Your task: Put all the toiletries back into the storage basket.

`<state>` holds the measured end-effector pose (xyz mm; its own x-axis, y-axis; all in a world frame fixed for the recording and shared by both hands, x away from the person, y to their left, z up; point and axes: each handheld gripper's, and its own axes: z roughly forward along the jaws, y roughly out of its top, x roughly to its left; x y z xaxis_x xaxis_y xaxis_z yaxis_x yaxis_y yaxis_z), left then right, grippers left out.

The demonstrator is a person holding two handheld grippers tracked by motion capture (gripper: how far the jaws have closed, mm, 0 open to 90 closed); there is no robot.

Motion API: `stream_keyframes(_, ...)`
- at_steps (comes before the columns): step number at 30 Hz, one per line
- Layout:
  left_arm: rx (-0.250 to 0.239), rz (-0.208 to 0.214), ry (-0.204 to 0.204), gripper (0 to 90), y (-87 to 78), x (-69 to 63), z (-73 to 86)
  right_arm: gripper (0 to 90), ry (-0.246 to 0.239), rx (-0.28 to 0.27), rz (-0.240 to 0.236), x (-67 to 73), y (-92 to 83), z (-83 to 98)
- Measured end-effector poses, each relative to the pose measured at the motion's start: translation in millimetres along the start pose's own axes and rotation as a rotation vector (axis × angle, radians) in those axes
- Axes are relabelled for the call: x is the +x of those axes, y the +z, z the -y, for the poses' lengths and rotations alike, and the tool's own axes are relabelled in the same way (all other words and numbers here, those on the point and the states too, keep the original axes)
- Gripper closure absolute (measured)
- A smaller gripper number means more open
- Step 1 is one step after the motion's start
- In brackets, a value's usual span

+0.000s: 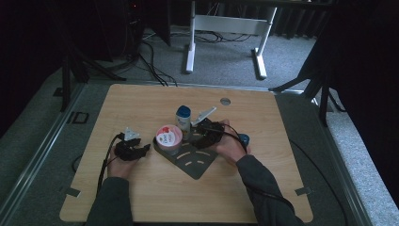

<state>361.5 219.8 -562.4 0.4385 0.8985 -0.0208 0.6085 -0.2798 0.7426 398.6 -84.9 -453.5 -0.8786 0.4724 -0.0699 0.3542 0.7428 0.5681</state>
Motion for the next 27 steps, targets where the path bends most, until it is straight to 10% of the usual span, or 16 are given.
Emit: stream_keyframes(27,0.002,0.0,0.001,47.8,-0.1,0.0,0.0,58.2,-0.031,-0.036,0.018,-0.5,-37.8,35.2)
